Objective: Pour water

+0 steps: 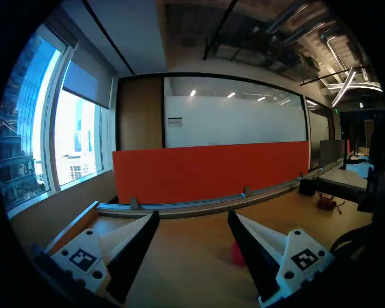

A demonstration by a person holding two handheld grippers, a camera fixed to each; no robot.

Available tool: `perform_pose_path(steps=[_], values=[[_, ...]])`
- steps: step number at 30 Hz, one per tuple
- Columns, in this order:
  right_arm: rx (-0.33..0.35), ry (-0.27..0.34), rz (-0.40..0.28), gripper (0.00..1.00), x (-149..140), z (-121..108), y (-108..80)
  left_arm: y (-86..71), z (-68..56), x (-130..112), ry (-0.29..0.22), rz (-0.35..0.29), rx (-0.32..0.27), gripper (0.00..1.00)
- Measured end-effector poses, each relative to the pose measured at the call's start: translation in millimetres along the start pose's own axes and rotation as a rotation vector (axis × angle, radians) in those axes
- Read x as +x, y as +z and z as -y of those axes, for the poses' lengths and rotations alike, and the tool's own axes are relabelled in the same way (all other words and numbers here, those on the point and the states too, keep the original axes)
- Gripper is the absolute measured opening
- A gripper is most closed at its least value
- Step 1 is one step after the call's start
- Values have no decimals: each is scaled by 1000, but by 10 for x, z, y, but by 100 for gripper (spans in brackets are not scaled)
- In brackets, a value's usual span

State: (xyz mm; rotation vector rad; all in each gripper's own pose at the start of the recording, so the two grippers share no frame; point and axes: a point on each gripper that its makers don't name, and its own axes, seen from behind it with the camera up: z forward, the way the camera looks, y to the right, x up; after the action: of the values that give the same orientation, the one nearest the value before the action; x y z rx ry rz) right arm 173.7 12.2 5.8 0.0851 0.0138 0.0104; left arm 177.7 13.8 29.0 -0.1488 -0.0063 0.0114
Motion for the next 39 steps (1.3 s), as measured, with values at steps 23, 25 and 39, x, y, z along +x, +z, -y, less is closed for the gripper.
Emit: perform_pose_path(steps=[23,25,39], values=[[225,17,-3,99,318,387,-33,109,-322,460,-13,-15,-209,99],[257,12,-8,99,352,462,-44,106,-385,471,-20,-16,-241,99],[403,-2,-34,99,492,838,-74,84,-638,460,-34,7,-393,99]])
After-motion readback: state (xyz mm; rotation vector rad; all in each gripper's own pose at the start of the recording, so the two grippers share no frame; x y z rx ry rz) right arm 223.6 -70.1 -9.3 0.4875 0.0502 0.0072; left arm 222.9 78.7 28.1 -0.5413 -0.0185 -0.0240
